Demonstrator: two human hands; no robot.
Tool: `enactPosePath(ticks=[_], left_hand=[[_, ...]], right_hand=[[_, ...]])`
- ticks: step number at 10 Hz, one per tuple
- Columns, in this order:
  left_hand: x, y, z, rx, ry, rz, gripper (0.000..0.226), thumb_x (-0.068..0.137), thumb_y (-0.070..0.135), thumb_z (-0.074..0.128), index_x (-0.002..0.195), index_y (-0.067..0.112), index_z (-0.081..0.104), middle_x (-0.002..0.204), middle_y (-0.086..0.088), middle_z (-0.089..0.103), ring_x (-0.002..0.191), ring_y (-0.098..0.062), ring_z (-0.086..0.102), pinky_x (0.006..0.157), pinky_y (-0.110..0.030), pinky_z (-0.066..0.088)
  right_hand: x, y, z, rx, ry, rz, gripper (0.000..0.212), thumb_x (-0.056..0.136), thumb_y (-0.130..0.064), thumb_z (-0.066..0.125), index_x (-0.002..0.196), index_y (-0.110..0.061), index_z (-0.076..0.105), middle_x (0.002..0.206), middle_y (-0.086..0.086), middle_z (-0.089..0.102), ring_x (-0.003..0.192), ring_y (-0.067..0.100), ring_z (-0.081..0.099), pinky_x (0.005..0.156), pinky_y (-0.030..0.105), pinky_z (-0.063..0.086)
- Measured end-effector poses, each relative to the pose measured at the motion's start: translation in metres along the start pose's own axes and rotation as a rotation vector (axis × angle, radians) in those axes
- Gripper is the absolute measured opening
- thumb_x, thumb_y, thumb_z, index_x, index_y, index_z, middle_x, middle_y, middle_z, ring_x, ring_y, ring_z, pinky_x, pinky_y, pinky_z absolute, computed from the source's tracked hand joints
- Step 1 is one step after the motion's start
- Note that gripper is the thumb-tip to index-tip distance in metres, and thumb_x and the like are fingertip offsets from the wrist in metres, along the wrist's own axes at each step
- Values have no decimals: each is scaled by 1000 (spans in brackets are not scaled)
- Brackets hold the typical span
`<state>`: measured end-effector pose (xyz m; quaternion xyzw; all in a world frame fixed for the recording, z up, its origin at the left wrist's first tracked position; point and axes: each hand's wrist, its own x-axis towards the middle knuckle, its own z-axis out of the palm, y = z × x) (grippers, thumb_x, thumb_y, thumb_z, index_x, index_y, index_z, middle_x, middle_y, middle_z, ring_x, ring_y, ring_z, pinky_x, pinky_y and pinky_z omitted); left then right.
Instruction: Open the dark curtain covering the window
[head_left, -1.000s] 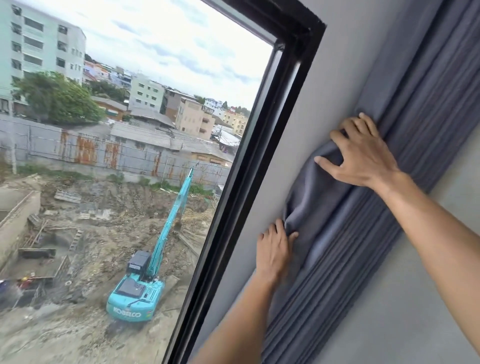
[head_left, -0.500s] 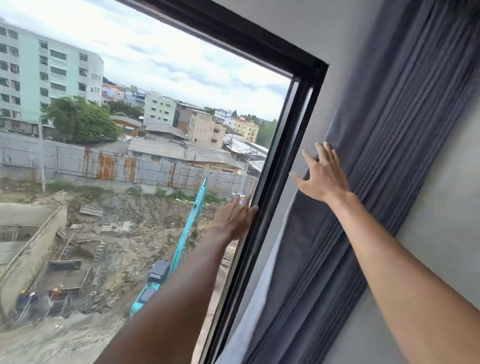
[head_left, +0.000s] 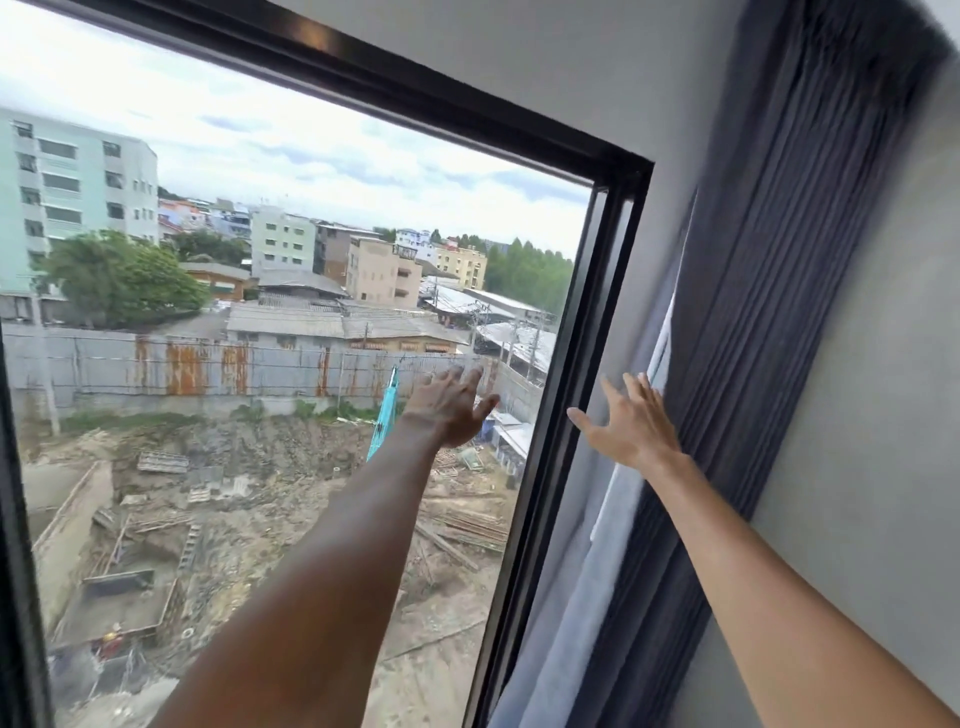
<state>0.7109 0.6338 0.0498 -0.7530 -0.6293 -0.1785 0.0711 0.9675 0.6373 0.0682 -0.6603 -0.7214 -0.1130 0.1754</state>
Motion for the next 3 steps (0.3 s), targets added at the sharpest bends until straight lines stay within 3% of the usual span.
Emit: enactPosePath(ticks=[3], left_hand=[[-60, -49, -18, 47, -127, 48, 78, 90, 69, 12, 151, 23, -7, 160, -9, -2, 146, -29, 0, 114, -58, -5]], right_hand=[[-63, -61, -12, 69, -50, 155, 102, 85, -83, 28, 162, -18, 14, 168, 15, 20, 158, 31, 8, 128, 48, 11]])
